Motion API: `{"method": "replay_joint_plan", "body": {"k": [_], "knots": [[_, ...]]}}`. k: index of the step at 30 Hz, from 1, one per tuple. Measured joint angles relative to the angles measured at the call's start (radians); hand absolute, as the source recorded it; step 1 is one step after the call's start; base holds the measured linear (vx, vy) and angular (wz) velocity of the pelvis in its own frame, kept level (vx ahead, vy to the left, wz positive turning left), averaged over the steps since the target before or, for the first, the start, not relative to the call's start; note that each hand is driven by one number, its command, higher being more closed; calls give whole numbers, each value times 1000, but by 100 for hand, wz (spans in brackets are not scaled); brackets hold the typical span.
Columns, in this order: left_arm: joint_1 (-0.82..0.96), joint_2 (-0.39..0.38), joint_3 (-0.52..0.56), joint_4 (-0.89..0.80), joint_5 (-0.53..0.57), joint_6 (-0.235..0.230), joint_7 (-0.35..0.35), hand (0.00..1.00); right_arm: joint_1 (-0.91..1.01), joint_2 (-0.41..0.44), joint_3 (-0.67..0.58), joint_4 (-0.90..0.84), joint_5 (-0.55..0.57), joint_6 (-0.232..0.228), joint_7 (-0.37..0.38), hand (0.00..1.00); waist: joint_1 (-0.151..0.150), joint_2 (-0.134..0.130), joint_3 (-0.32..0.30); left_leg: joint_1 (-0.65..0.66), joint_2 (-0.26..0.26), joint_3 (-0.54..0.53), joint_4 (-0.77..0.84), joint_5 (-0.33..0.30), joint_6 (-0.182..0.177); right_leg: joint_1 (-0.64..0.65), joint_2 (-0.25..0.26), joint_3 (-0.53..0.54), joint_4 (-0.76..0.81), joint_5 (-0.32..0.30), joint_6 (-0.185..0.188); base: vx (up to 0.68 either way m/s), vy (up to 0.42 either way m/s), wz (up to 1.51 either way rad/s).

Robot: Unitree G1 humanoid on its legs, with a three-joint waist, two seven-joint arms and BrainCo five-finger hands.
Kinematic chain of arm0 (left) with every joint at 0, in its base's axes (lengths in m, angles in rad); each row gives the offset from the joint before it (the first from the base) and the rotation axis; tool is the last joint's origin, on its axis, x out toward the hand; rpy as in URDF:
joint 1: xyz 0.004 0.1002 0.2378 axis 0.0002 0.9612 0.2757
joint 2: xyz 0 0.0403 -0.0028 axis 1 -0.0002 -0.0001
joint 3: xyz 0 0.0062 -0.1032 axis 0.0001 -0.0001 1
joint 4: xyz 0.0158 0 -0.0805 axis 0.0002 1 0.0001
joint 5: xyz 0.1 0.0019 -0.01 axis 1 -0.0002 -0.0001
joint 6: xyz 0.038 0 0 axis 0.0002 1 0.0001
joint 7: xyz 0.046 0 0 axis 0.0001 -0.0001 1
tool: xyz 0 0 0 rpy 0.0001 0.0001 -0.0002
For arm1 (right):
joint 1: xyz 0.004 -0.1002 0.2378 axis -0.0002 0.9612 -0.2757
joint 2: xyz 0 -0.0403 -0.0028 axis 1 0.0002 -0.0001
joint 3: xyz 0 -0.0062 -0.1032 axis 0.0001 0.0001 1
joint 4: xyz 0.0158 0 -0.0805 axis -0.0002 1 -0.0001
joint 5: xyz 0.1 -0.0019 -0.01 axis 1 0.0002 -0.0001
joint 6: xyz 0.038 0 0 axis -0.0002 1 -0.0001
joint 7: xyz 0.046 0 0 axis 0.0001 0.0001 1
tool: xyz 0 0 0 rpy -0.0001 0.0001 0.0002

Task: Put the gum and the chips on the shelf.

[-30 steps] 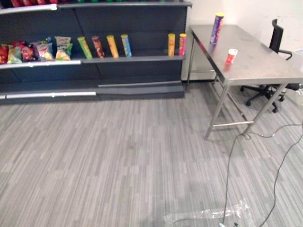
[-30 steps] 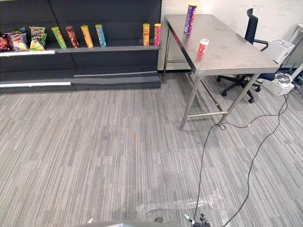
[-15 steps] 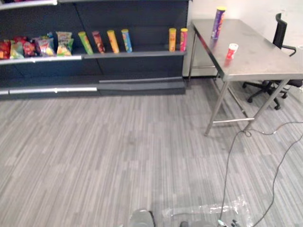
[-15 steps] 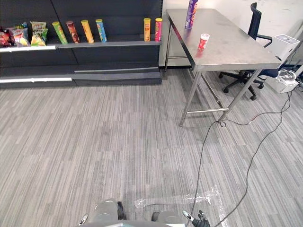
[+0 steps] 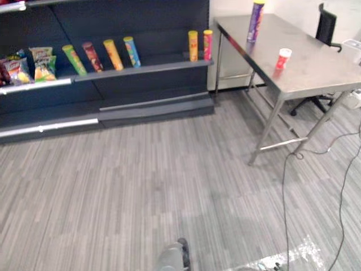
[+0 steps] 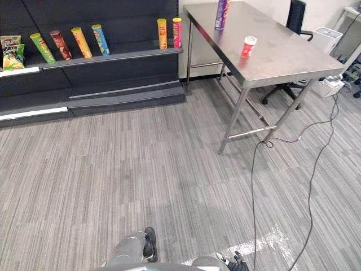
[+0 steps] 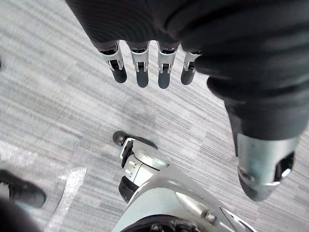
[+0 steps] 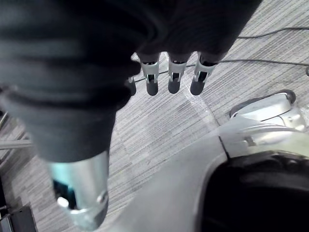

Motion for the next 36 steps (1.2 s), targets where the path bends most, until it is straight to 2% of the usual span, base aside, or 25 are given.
{"method": "replay_joint_plan", "body": {"k": [1,2,3,4,6,8,11,12,14,16,17,18,20,22,24,25,26,27,28,29,30,33,34,35,36], "knots": [[1,5,-2,-2,49,-2,29,0,-1,7,-9,-4,0,-2,-3,0,-5,-9,-3,49,-34,13,-55,-1,6,-65,-30,-2,147,72,-2,312,241,4],[0,12,-13,-5,118,-11,62,0,-2,11,-8,-11,1,-9,-10,0,-7,-14,-4,108,-62,16,-115,-2,7,-126,-58,-10,276,189,11,254,184,5],[1,16,-19,-11,144,-13,76,0,-2,11,-7,-16,1,-12,-13,0,-9,-13,-5,141,-71,15,-146,-2,8,-153,-66,-13,334,248,10,307,200,2],[0,20,-31,-23,213,-28,116,0,-1,12,-4,-24,3,-13,-24,0,-10,-6,-8,185,-78,12,-188,-2,8,-215,-68,-41,458,224,-8,240,134,2],[2,21,-32,-41,287,-39,178,0,0,11,15,-42,14,-17,-26,0,-21,-6,-12,245,-76,1,-238,-4,21,-263,-56,-142,514,124,-42,307,122,5],[-8,21,-41,-40,322,-47,231,0,0,10,19,-44,23,-31,-28,0,-33,-1,-11,299,-51,-18,-272,-10,44,-296,11,-281,354,34,-69,312,1,8],[-36,18,-42,-39,332,-48,266,0,14,12,21,-43,25,-40,-43,0,-35,8,-5,336,-12,-43,-279,-45,27,-325,103,-342,-4,54,-60,334,-73,20],[-39,18,-42,-39,335,-49,270,0,19,15,21,-43,28,-44,-43,0,-36,9,-5,345,-3,-48,-280,-51,25,-327,116,-340,-82,79,-63,405,-114,31],[-49,12,-27,-41,339,-60,276,0,29,18,20,-48,45,-55,-44,0,-35,11,-4,387,22,-58,-276,-98,-9,-336,138,-331,-315,209,-59,507,-170,23],[-46,2,3,-42,338,-66,274,0,47,27,20,-71,44,-56,-52,0,-33,10,-4,421,32,-71,-258,-140,-51,-335,132,-327,-399,256,-55,597,-259,25],[-37,-13,31,-49,339,-66,273,0,65,27,20,-91,45,-54,-70,0,-32,10,-9,463,51,-73,-251,-177,-89,-321,122,-332,-380,369,-80,638,-314,38],[-40,-21,37,-50,339,-65,272,0,64,19,11,-97,45,-54,-73,0,-35,36,-9,480,76,-63,-247,-169,-105,-322,135,-346,-332,388,-129,641,-317,34],[-47,-56,45,-65,339,-69,272,0,54,-10,4,-110,45,-49,-78,0,-31,81,-15,503,127,-17,-245,-129,-139,-323,172,-365,-264,309,-160,525,-253,10],[-46,-64,52,-76,339,-67,273,0,39,-11,5,-122,44,-46,-84,0,-31,78,-18,517,140,3,-227,-58,-152,-316,180,-372,-212,249,-172,575,-300,-5],[-46,-69,71,-81,338,-66,274,0,25,-13,5,-125,43,-32,-87,0,-29,76,-18,478,170,9,-82,-20,-170,-287,199,-365,-206,200,-177,388,-206,-20],[-47,-77,96,-82,337,-66,276,0,20,-15,6,-125,43,-28,-88,0,-31,78,-17,386,215,-2,145,22,-171,-252,216,-359,-222,173,-174,459,-193,-28],[-46,-78,106,-81,328,-67,286,0,21,-19,8,-124,43,-28,-88,0,-31,74,-12,275,268,-40,397,117,-179,-196,245,-347,-263,159,-189,446,-150,-30],[-46,-80,112,-81,317,-67,295,0,20,-21,10,-123,43,-27,-88,0,-30,81,-10,227,292,-51,508,109,-184,-165,256,-340,-283,155,-197,307,-51,-36],[-46,-83,116,-77,293,-67,305,0,15,-22,10,-113,43,-23,-90,0,-27,81,-8,151,325,-45,656,52,-166,-98,270,-331,-313,152,-205,296,-30,-33],[-44,-80,119,-76,277,-68,312,0,14,-18,10,-103,44,-18,-90,0,-26,70,-6,108,322,-22,678,-3,-154,-38,266,-322,-345,152,-202,339,-37,-35],[-43,-79,118,-77,272,-74,315,0,12,-17,10,-97,44,-16,-89,0,-23,65,-7,99,318,-1,650,-22,-145,-14,261,-312,-355,152,-196,386,-6,-44],[-41,-81,108,-77,241,-110,322,0,-5,-15,2,-77,43,-17,-83,0,-3,59,-8,60,258,50,309,-58,-131,33,226,-251,-383,139,-166,286,81,-57],[-40,-79,106,-77,241,-115,325,0,-4,-12,2,-76,43,-18,-82,0,-4,56,-8,64,225,40,162,-47,-125,35,209,-241,-382,132,-152,270,199,-30],[-39,-78,97,-75,242,-121,336,0,0,-12,-1,-77,44,-21,-82,0,-6,57,-7,79,170,-2,-91,12,-121,36,183,-224,-377,115,-123,264,227,-23],[-39,-79,93,-71,242,-126,343,0,0,-12,-4,-76,44,-22,-82,0,-6,59,-6,84,147,-47,-208,49,-128,39,172,-220,-373,103,-106,328,324,-11]]}}
